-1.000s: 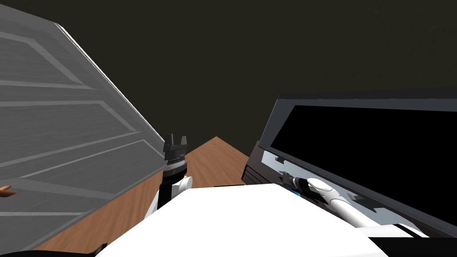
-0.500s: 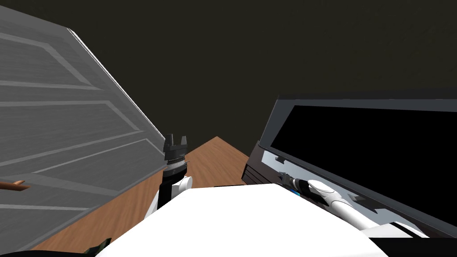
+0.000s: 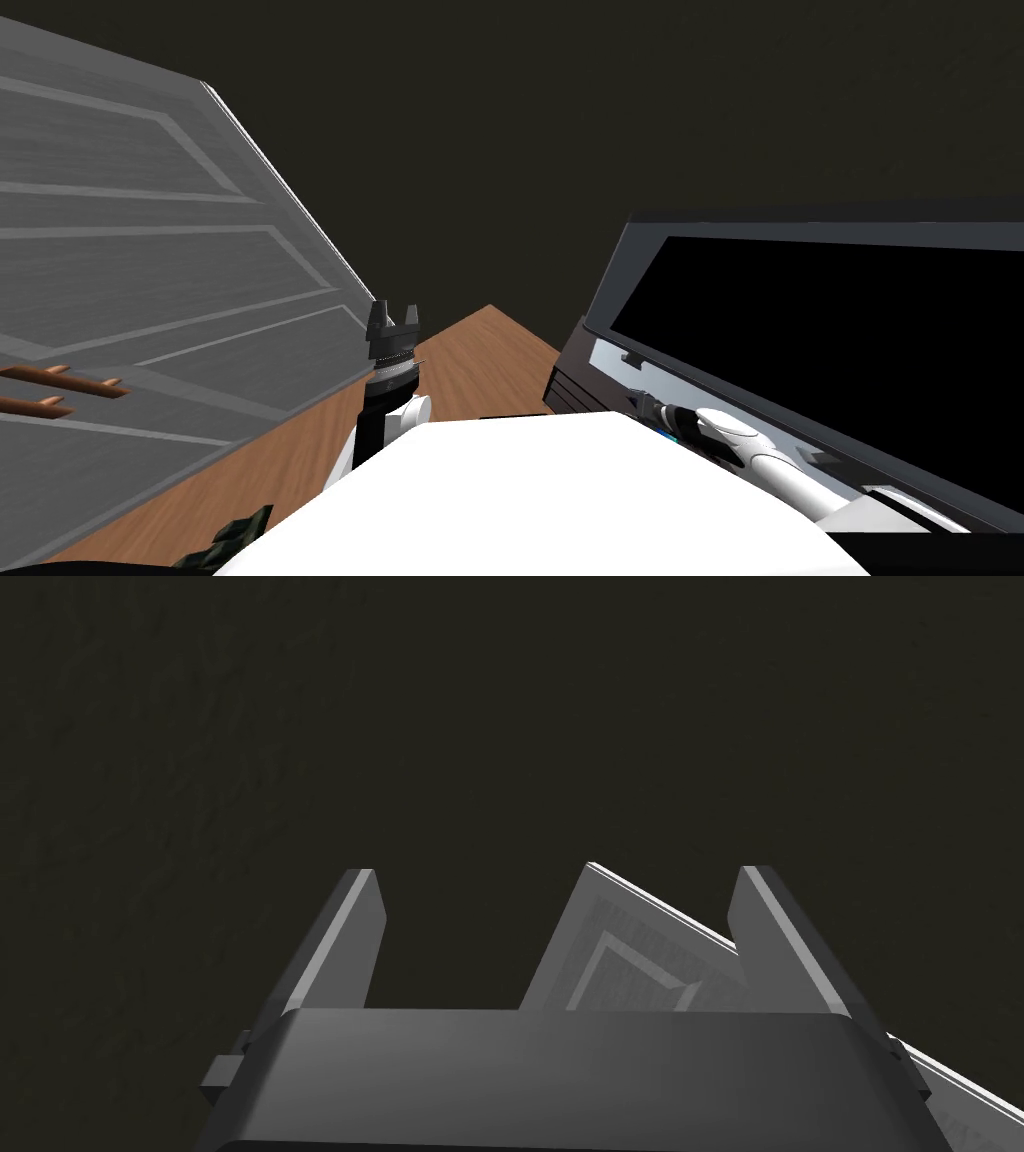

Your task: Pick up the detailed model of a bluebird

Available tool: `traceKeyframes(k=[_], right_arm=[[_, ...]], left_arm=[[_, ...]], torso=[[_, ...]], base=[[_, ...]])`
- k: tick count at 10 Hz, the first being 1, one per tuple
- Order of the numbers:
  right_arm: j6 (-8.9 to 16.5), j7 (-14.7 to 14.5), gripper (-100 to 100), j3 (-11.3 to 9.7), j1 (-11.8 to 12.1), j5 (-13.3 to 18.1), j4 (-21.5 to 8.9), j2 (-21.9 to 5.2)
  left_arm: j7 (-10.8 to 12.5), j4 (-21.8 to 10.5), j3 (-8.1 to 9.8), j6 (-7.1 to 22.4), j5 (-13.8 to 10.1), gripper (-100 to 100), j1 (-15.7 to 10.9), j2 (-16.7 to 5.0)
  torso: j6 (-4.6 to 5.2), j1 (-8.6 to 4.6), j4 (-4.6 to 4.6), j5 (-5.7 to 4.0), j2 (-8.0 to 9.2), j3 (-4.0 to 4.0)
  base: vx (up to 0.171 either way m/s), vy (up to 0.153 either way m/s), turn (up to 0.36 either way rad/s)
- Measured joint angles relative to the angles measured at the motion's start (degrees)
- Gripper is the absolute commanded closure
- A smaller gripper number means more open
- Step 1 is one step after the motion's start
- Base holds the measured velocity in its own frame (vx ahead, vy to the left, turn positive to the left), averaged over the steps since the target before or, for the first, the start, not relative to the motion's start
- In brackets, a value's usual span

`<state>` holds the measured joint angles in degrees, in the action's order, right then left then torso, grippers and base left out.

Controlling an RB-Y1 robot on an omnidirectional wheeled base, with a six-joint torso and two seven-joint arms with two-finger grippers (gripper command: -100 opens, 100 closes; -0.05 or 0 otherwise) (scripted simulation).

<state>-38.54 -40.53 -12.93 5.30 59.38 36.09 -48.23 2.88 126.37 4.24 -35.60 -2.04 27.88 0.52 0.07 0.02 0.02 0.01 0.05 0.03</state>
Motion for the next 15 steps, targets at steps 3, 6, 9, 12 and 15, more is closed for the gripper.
traceKeyframes(k=[3,6,9,12,15], right_arm=[[1.73,-2.49,-100,-4.9,-0.94,-5.29,-3.49,-1.47],[4.24,-1.89,-100,-8.05,0.17,-10.29,-2.08,-2.81],[4.52,-3.73,-100,-12.1,-0.74,-15.52,-5.04,-3.47],[5.22,-5.1,-100,-13.46,-0.47,-20.21,-6.55,-4.44],[6.81,-5.61,-100,-17.94,-0.91,-25.54,-7.33,-5.29]], left_arm=[[0.0,0.0,0.0,0.0,0.0,0,0.0,0.0],[0.0,0.0,-0.01,0.0,0.0,0,-0.02,0.0],[0.0,0.0,0.0,0.0,0.0,0,0.0,0.0],[0.0,0.0,-0.01,0.0,0.0,0,-0.01,0.0],[0.0,0.0,0.0,0.0,0.0,0,0.0,0.0]], torso=[[0.03,-0.03,0.02,-0.01,0.12,0.07],[-0.07,-0.01,0.03,0.01,0.14,0.07],[0.01,-0.01,0.01,-0.01,0.03,0.02],[-0.05,0.01,0.02,0.01,0.1,0.05],[0.02,-0.03,0.01,-0.01,0.05,0.03]], base=[[-0.031,-0.002,0.027],[-0.041,-0.002,0.159],[-0.007,0.004,-0.028],[-0.035,0.004,0.145],[-0.013,-0.001,-0.013]])
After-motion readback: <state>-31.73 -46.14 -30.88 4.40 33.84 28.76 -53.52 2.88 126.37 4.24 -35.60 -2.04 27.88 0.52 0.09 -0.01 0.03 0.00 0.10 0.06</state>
